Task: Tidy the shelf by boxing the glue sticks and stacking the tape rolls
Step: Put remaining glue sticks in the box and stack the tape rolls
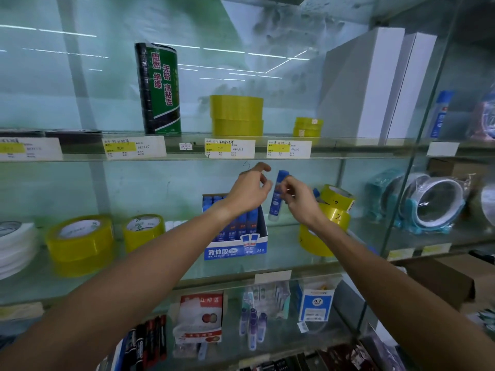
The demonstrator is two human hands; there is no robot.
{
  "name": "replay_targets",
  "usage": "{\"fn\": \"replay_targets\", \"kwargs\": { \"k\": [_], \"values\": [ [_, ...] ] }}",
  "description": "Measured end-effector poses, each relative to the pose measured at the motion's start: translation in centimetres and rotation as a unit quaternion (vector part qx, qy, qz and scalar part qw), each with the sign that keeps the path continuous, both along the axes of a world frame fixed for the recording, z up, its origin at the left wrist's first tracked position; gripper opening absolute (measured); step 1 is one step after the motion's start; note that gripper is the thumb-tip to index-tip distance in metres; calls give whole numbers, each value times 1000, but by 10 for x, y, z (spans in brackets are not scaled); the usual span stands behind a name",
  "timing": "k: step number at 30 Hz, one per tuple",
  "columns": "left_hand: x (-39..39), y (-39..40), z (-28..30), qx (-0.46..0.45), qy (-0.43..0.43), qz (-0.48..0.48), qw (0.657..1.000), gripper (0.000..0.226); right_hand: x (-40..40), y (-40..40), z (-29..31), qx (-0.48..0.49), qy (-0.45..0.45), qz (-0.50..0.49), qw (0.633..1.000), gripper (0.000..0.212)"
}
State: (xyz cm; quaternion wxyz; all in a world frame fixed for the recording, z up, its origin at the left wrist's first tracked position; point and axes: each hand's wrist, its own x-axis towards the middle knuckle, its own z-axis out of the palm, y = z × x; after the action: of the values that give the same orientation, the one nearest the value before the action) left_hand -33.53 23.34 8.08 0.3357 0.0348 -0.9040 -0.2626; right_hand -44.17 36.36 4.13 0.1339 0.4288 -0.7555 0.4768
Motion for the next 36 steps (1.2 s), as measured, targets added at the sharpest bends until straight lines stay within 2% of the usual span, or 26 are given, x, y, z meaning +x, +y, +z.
{"fn": "replay_targets", "kwargs": {
  "k": [4, 7, 9, 13, 15, 18, 24, 29, 36],
  "values": [
    [-11, -12, 12, -3, -40, -45, 998, 44, 8, -8, 1, 24, -35, 7, 999, 24],
    [-15, -19, 20, -61, -56, -73, 994, 34, 13, -15, 5, 41, -40, 18, 998, 22],
    [-17, -23, 22, -62, -60, -74, 993, 29, 16, -20, 8, 34, -41, 24, 998, 23],
    [-21, -31, 19, -16, -17, -24, 999, 22, 15, -29, 5, 18, -49, 17, 998, 18],
    [-25, -33, 16, -1, -2, 4, 1000, 21, 14, -32, 0, 31, -55, 16, 998, 21],
    [-32, -38, 11, -16, -1, 15, 1000, 22, 11, -34, -8, 47, -63, 21, 997, 27],
    [-46, -44, -4, -66, -72, 49, 994, 28, 1, -35, -19, 90, -99, 7, 991, 34],
    [-51, -47, -20, -113, -122, 66, 984, 29, -2, -35, -30, 154, -88, 9, 984, 35],
    [-55, -37, -21, -92, -172, 106, 975, 30, -5, -28, -34, 186, -49, -19, 981, 34]
  ]
}}
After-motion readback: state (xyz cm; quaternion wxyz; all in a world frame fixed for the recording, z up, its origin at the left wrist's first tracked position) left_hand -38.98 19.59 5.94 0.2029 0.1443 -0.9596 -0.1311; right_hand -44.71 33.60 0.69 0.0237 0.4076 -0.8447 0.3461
